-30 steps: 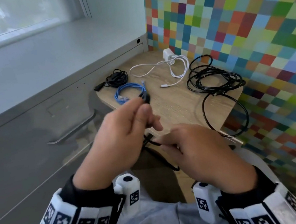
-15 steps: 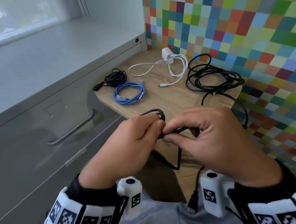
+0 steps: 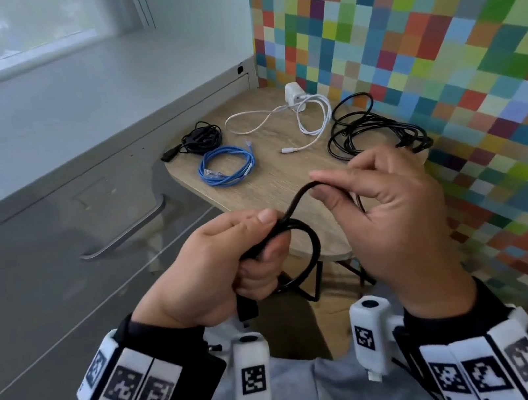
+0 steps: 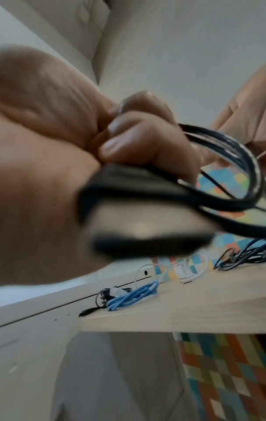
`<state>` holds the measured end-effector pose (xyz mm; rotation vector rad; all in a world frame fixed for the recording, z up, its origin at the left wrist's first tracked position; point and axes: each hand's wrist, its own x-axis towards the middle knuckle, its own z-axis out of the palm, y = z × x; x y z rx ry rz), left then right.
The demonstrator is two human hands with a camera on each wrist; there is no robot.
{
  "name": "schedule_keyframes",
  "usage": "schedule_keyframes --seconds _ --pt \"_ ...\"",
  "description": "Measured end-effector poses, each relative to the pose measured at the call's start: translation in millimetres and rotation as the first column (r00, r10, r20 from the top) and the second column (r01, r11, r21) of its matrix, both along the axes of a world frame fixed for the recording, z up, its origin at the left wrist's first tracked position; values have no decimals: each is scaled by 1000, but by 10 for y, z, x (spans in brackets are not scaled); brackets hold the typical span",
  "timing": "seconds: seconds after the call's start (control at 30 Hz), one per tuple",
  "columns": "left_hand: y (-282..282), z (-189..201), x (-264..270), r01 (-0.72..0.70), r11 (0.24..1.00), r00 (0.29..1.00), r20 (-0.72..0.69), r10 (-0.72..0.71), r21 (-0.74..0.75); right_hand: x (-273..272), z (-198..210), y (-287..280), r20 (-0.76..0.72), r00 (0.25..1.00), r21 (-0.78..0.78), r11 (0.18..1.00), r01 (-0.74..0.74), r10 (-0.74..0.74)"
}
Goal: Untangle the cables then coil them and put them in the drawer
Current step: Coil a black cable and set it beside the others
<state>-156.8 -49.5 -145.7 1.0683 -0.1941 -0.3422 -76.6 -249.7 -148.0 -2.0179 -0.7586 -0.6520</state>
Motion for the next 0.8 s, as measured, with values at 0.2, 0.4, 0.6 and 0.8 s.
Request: schedule_keyframes --seconds 0.2,0.4,0.6,0.8 --pt "-102 30 32 -23 975 1000 15 27 -220 -124 -27 193 -424 860 254 949 -188 284" --pt "-126 34 52 -226 953 974 -13 228 -201 -189 -65 265 -614 591 456 846 -276 523" --pt "-80 5 106 -392 918 920 -7 392 -52 -203 -83 286 -636 545 529 823 -208 547" --pt "-29 -47 142 -482 874 876 4 483 61 -219 27 280 -615 209 761 642 -96 760"
